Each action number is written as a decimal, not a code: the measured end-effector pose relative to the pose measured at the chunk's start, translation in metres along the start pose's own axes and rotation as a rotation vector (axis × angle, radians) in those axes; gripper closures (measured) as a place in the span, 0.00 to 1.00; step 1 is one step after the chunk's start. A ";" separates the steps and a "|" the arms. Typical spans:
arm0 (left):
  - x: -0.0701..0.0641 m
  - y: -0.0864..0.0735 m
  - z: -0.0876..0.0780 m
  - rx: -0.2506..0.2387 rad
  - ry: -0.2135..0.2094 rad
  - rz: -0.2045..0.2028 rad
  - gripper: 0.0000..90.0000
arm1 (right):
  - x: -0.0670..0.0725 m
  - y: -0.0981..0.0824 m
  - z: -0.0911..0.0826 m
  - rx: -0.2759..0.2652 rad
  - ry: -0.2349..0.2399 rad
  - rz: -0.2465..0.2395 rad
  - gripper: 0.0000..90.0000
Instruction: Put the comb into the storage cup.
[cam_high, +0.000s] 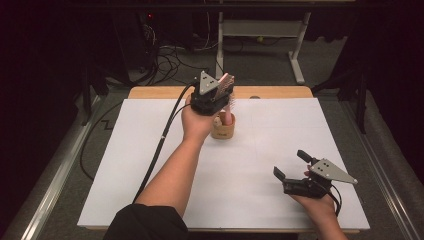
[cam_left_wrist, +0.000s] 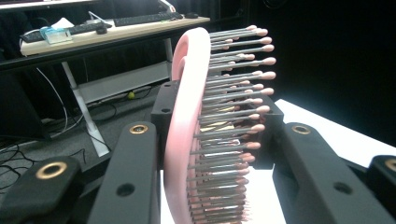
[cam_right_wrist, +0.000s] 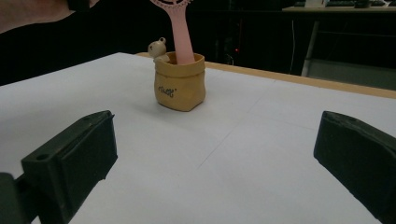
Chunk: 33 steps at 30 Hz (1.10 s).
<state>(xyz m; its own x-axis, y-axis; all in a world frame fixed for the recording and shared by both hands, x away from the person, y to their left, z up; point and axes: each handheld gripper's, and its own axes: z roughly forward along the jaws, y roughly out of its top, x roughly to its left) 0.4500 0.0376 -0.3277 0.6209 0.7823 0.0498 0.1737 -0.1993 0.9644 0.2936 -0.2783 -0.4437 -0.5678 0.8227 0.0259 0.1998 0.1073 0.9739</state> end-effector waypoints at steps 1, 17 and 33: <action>0.000 -0.001 0.000 0.003 0.003 0.000 0.71 | 0.000 0.000 0.000 0.000 0.000 0.001 0.00; 0.005 -0.012 0.006 0.016 -0.001 -0.026 0.71 | 0.001 -0.001 0.002 0.012 0.002 0.001 0.00; -0.001 -0.016 0.011 0.018 -0.009 -0.014 0.71 | 0.001 -0.002 0.003 0.014 0.004 0.000 0.00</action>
<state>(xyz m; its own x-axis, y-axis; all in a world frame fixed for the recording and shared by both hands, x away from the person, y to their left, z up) 0.4550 0.0333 -0.3459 0.6248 0.7800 0.0343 0.1963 -0.1995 0.9600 0.2948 -0.2759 -0.4458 -0.5711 0.8205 0.0265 0.2105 0.1152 0.9708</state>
